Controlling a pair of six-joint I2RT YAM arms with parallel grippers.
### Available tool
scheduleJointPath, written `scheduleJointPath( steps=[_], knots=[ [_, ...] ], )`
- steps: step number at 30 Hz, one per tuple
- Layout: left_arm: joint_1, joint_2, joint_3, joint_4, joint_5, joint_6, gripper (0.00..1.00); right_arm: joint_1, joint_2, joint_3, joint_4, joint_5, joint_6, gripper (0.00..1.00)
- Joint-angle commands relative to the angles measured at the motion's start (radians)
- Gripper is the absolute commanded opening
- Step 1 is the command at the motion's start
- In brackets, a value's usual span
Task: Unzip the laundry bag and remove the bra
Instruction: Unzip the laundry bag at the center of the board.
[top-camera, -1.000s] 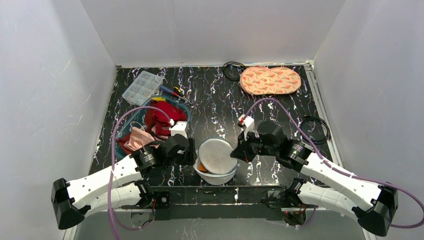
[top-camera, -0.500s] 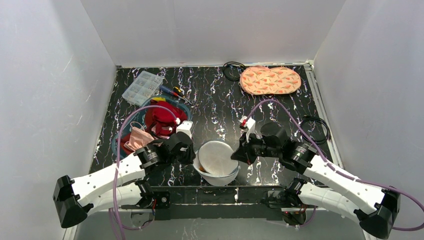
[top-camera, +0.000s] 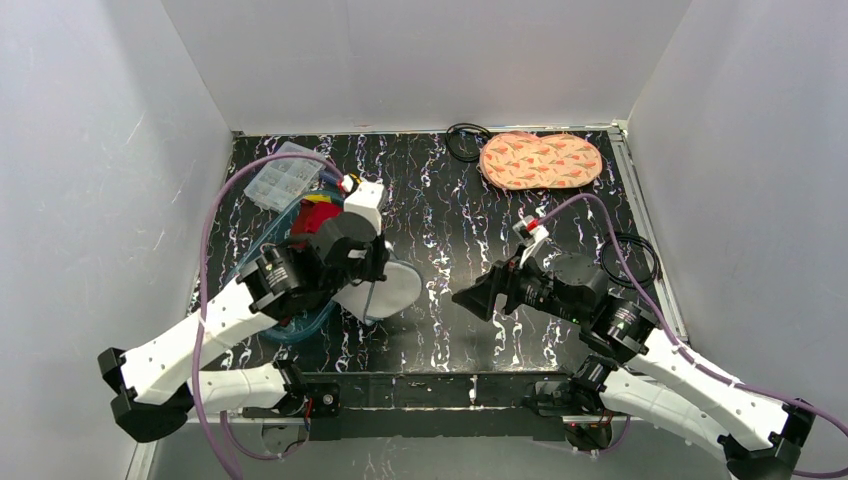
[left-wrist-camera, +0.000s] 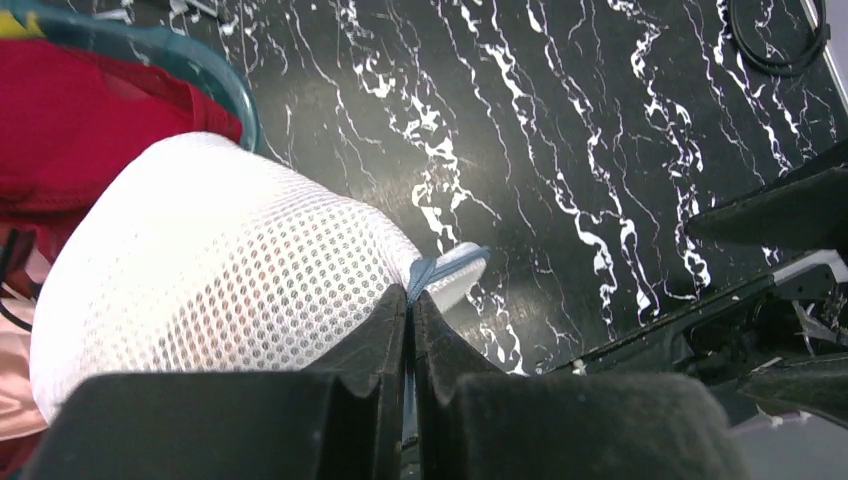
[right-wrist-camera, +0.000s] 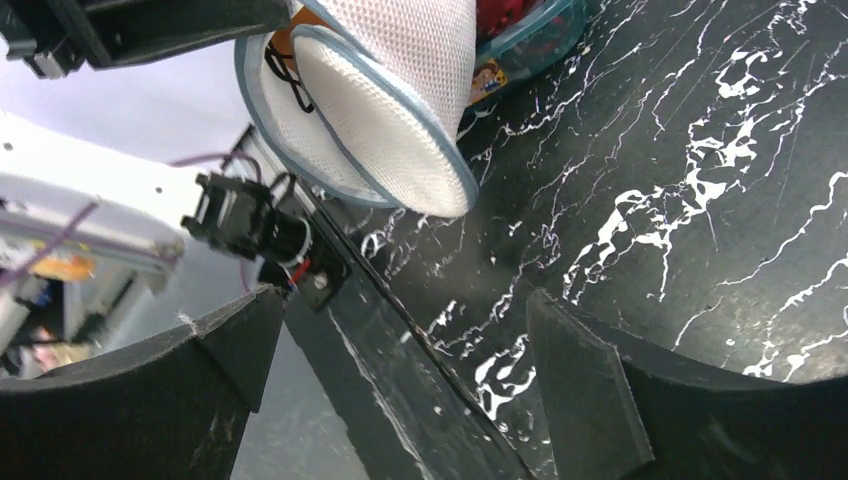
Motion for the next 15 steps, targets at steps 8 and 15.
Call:
scheduleJointPath(
  steps=[8, 15],
  knots=[
    [-0.087, 0.369, 0.504, -0.285, -0.266, 0.090, 0.00, -0.004, 0.002, -0.025, 0.182, 0.207, 0.419, 0.98],
    [-0.117, 0.502, 0.580, -0.359, -0.313, -0.077, 0.00, -0.005, 0.002, -0.074, 0.209, 0.318, 0.563, 0.97]
  ],
)
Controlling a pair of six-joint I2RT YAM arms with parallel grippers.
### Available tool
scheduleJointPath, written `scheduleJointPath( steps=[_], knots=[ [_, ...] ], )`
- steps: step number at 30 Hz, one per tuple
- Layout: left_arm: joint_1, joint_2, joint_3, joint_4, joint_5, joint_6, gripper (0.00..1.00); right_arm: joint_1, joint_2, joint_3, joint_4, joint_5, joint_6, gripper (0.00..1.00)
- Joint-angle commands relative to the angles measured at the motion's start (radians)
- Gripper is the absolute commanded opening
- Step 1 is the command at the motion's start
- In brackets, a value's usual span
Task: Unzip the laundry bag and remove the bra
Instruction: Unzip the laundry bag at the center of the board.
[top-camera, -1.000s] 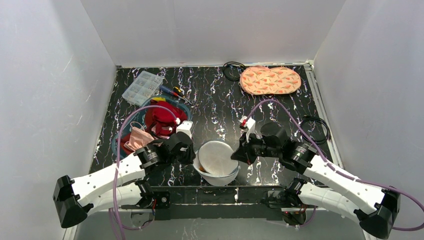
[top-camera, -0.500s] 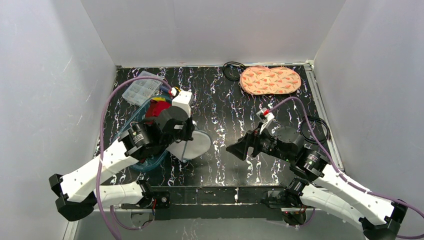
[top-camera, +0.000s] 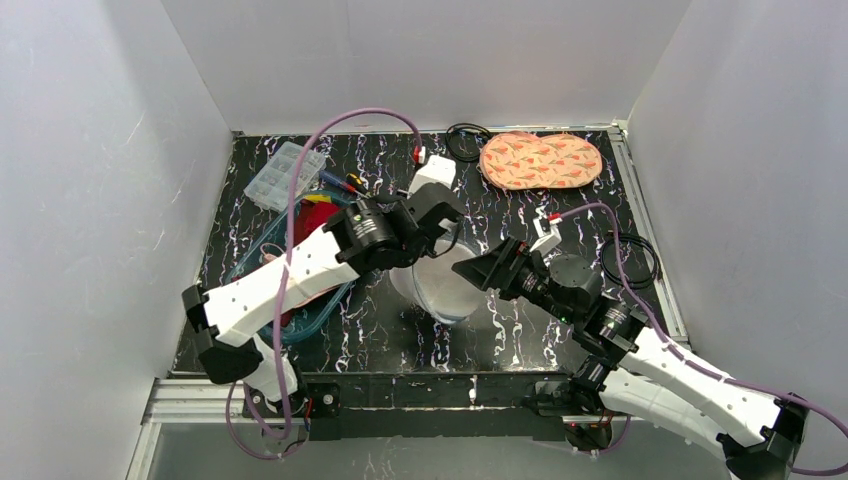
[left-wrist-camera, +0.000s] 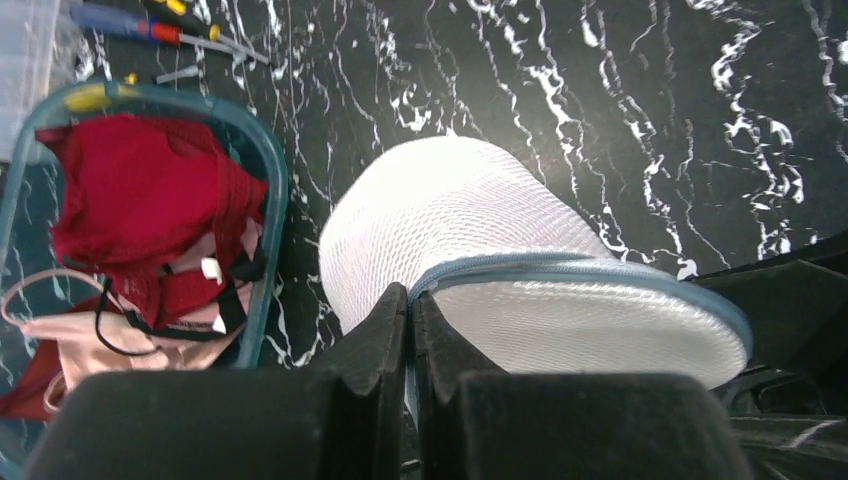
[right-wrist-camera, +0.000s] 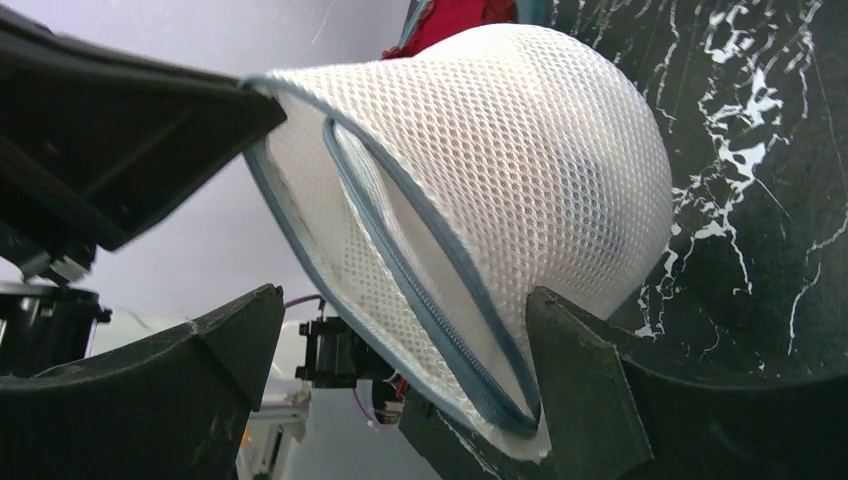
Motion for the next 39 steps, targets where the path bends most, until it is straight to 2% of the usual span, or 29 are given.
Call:
scheduleJointPath(
  steps=[1, 8, 11, 16, 19, 23, 27, 34, 39],
  knots=[
    [-0.008, 0.004, -0.014, -0.083, -0.074, -0.136, 0.00, -0.005, -0.025, -0.032, 0.061, 0.112, 0.104, 0.97],
    [-0.008, -0.048, -0.206, -0.019, -0.097, -0.282, 0.00, -0.006, -0.056, 0.065, -0.277, 0.249, -0.125, 0.99],
    [-0.003, -0.062, -0.271, -0.017, -0.108, -0.339, 0.00, -0.004, -0.087, 0.064, -0.302, 0.221, -0.174, 0.98],
    [0.006, -0.064, -0.324, 0.012, -0.056, -0.434, 0.00, -0.006, 0.007, 0.052, -0.145, -0.024, -0.126, 0.80],
    [0.006, -0.082, -0.352, 0.061, -0.007, -0.464, 0.00, 0.000, 0.093, 0.042, -0.047, -0.075, -0.076, 0.79],
    [0.006, -0.141, -0.422, 0.158, 0.049, -0.479, 0.00, 0.016, 0.175, 0.040, 0.080, -0.055, -0.030, 0.85],
    [0.006, -0.182, -0.471, 0.217, 0.082, -0.489, 0.00, 0.025, 0.232, 0.026, 0.135, -0.010, 0.027, 0.86],
    [0.005, -0.225, -0.517, 0.284, 0.133, -0.485, 0.00, 0.024, 0.276, -0.033, 0.236, 0.090, 0.184, 0.81],
    [0.005, -0.234, -0.518, 0.290, 0.139, -0.474, 0.00, 0.024, 0.322, -0.019, 0.233, 0.157, 0.226, 0.72]
  ],
)
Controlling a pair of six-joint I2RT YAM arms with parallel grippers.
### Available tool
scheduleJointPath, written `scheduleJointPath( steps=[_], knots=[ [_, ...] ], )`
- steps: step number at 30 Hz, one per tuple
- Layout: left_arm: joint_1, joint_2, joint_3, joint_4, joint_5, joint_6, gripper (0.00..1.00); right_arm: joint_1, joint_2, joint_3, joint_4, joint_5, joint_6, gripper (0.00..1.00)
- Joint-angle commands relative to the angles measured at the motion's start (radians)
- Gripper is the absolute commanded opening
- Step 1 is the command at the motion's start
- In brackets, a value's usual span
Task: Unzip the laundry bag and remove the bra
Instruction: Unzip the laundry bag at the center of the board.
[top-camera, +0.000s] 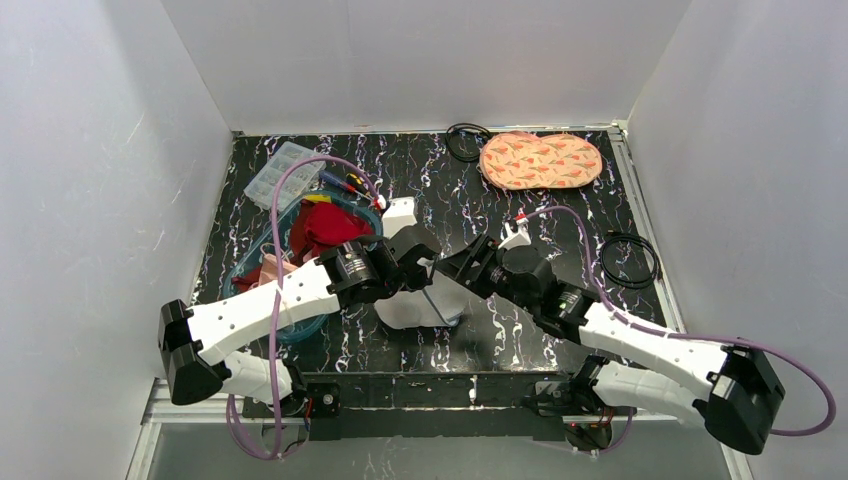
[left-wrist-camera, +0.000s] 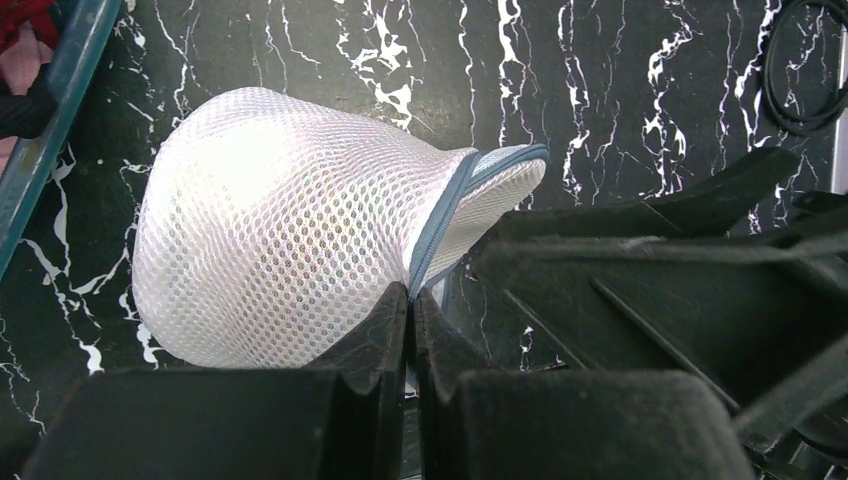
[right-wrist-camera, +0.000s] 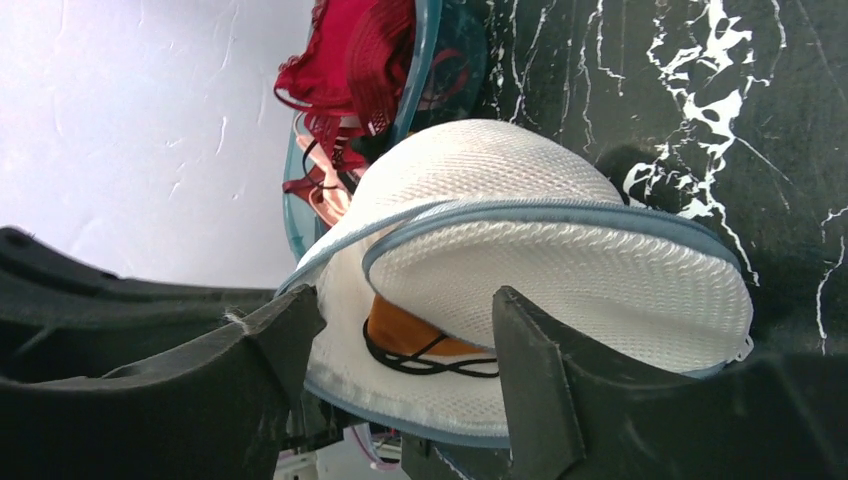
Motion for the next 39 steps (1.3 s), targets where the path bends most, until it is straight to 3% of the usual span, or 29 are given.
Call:
scheduleJointPath(
  steps=[1, 13, 27, 31, 35, 39],
  knots=[
    [0.001, -0.047, -0.007, 0.025, -0.001, -0.001, 0.00, 0.003, 0.022, 0.011, 0.067, 0.102, 0.076, 0.69],
    [-0.001, -0.058, -0.041, 0.045, 0.013, 0.006, 0.00, 0.003, 0.097, 0.027, 0.043, 0.181, 0.108, 0.60],
    [0.001, -0.107, -0.088, 0.048, -0.020, 0.010, 0.00, 0.002, 0.024, 0.012, -0.034, 0.179, 0.002, 0.07],
    [0.001, -0.112, -0.094, 0.048, -0.027, 0.012, 0.00, 0.003, -0.014, -0.019, 0.033, 0.110, -0.039, 0.16],
    [0.000, -0.112, -0.096, 0.051, -0.023, 0.009, 0.00, 0.003, 0.003, 0.017, 0.042, 0.070, -0.051, 0.53],
    [0.001, -0.116, -0.096, 0.052, -0.020, 0.010, 0.00, 0.003, 0.032, 0.049, 0.031, 0.089, -0.035, 0.63]
  ],
)
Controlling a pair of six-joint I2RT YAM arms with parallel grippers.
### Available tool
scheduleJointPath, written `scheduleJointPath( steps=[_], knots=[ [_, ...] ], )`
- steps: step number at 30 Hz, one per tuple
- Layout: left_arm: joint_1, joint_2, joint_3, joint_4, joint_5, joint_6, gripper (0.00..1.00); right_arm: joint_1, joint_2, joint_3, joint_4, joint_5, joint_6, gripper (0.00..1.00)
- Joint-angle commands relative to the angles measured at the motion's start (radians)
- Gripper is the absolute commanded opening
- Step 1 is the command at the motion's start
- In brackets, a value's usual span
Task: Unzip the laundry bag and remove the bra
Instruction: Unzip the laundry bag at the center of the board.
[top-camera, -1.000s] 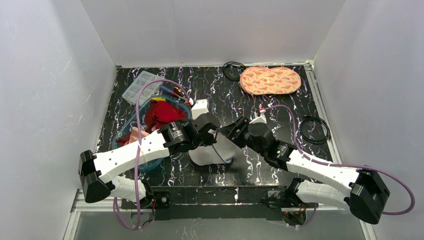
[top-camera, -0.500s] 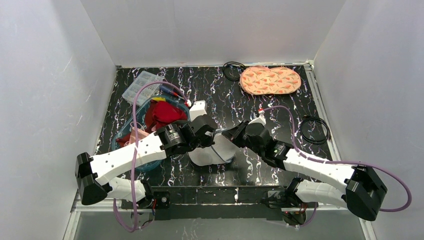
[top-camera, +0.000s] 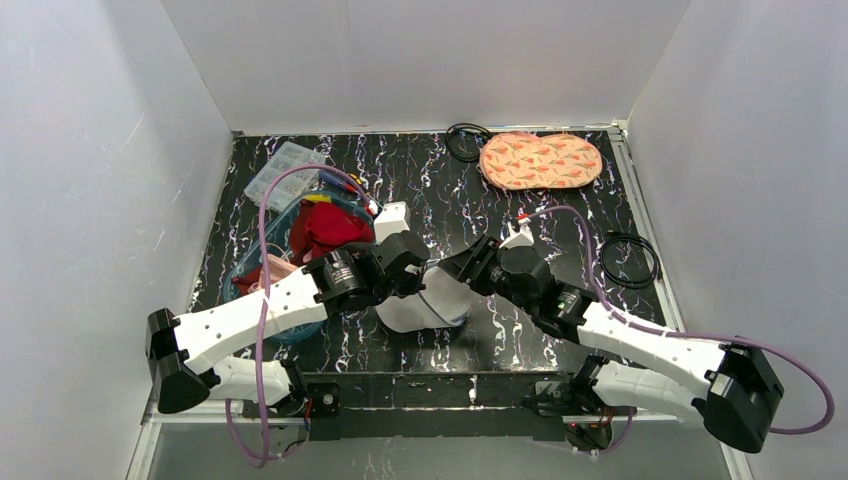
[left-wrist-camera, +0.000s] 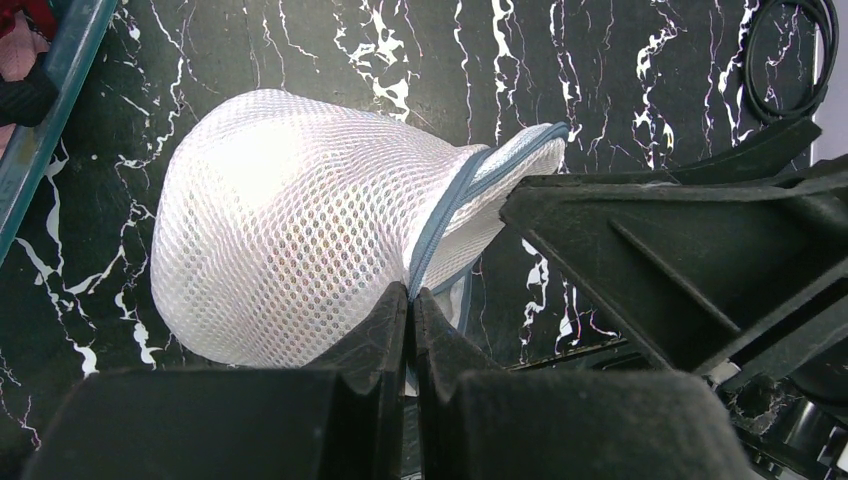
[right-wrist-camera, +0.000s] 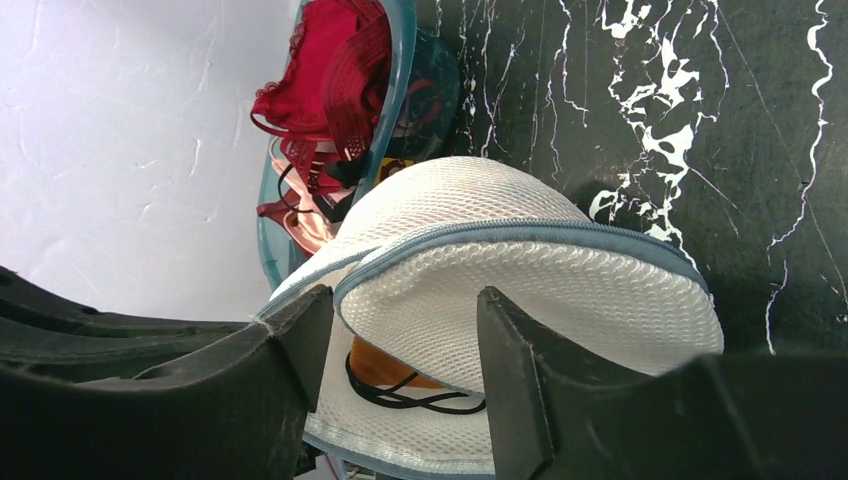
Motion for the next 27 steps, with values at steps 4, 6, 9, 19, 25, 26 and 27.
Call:
scheduleJointPath(
  steps=[4, 6, 9, 19, 25, 26, 27],
  knots=[
    [0.001, -0.042, -0.008, -0.006, -0.036, 0.011, 0.00, 0.002, 0.057, 0.072, 0.026, 0.024, 0.023, 0.62],
    [0.000, -0.043, -0.009, -0.006, -0.034, 0.012, 0.00, 0.002, 0.070, 0.076, 0.026, 0.039, 0.033, 0.56],
    [0.000, -0.045, -0.011, -0.006, -0.034, 0.013, 0.00, 0.002, 0.093, 0.086, 0.026, 0.038, 0.036, 0.40],
    [0.000, -0.070, -0.040, -0.004, -0.044, 0.010, 0.00, 0.001, 0.046, 0.071, -0.019, -0.012, -0.066, 0.01],
    [0.001, -0.111, -0.075, -0.014, -0.070, 0.006, 0.00, 0.002, -0.078, 0.101, -0.228, -0.072, -0.274, 0.01],
    [0.001, -0.118, -0.085, -0.015, -0.074, 0.005, 0.00, 0.002, -0.101, 0.103, -0.260, -0.093, -0.312, 0.01],
    [0.001, -0.126, -0.090, -0.016, -0.079, 0.004, 0.00, 0.002, -0.119, 0.108, -0.304, -0.106, -0.342, 0.01]
  ],
)
